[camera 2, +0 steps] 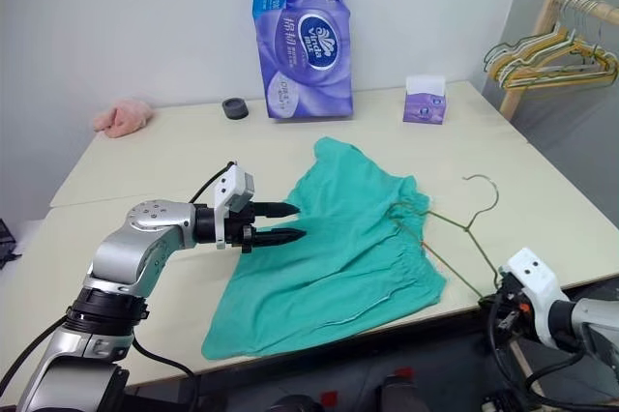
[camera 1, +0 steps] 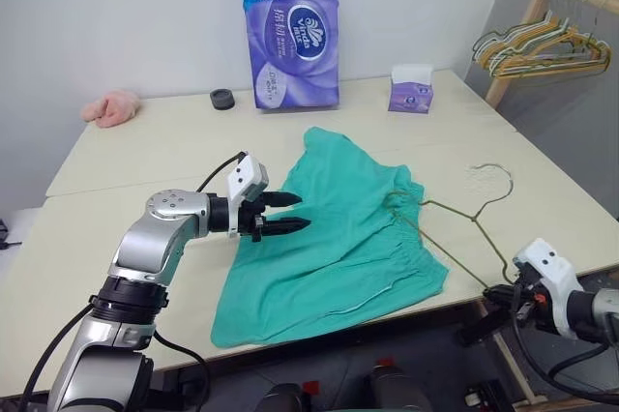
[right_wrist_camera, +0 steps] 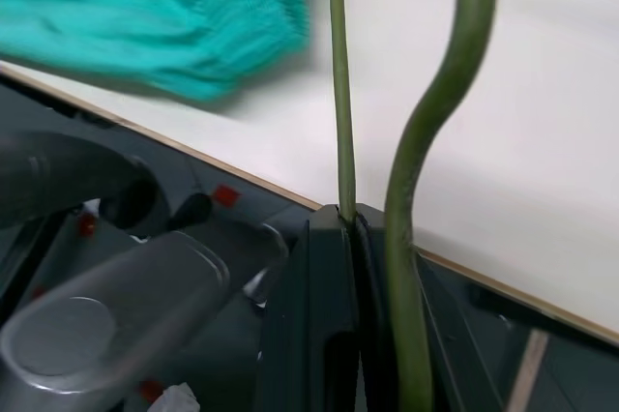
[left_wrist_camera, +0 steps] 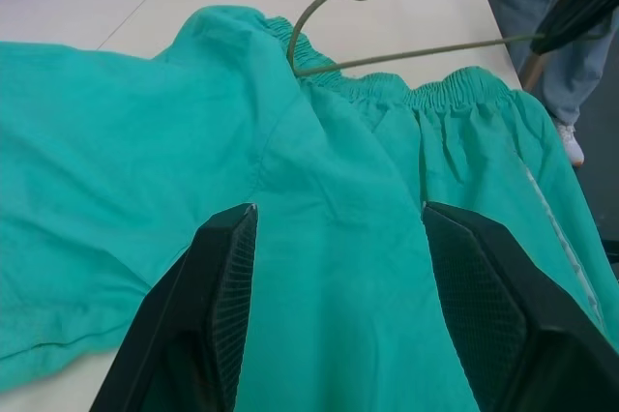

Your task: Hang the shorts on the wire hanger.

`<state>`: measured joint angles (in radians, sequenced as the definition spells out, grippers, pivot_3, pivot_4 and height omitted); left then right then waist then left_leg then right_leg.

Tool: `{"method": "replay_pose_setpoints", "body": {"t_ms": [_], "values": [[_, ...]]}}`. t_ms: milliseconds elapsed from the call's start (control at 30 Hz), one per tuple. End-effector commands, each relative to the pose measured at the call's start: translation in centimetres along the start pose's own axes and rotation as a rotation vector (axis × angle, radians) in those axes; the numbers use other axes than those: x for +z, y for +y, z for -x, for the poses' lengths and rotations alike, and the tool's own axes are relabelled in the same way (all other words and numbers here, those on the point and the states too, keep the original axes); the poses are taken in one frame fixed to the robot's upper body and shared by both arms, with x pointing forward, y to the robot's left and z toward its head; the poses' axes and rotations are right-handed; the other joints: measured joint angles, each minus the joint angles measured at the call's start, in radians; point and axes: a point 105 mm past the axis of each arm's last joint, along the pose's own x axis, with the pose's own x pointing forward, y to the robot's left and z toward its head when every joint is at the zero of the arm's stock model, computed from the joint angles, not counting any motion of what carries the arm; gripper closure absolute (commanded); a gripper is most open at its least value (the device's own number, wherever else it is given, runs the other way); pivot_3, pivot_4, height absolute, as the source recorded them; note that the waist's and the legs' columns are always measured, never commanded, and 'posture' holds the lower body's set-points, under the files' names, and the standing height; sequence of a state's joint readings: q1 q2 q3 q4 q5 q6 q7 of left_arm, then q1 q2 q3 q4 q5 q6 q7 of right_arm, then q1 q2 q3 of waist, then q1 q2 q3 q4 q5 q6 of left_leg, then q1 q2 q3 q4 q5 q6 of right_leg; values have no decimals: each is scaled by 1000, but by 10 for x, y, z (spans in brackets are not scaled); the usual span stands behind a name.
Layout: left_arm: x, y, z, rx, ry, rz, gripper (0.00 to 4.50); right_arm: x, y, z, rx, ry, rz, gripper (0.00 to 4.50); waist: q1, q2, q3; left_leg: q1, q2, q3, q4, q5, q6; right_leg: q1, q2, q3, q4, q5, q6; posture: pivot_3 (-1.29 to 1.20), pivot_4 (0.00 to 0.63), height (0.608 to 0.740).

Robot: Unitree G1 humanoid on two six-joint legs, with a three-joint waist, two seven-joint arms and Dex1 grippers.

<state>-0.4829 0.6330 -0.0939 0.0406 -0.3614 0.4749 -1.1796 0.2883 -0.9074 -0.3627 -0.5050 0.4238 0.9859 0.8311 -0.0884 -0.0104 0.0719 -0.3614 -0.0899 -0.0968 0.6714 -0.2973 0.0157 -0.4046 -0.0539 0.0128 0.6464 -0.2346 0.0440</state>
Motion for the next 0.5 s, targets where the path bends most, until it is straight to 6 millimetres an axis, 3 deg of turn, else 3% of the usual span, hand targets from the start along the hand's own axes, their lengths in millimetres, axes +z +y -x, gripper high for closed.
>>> {"method": "replay_pose_setpoints", "body": {"t_ms": [33,267,500], "values": [[10,-6,1,-24,-14,-53,1634,-3,-19,13,-78,-30,-44,4500,1,0,0,0,0,0,0,0,0,0,0,0,0,0,0,-247,59,740],[12,1,0,4,-16,-69,1634,-19,-24,12,-96,-16,-101,4500,1,0,0,0,0,0,0,0,0,0,0,0,0,0,0,-249,57,740],[13,2,0,6,-18,-69,1634,-7,-12,-2,-33,-34,-66,4500,-1,0,0,0,0,0,0,0,0,0,0,0,0,0,0,-244,56,740]]}}
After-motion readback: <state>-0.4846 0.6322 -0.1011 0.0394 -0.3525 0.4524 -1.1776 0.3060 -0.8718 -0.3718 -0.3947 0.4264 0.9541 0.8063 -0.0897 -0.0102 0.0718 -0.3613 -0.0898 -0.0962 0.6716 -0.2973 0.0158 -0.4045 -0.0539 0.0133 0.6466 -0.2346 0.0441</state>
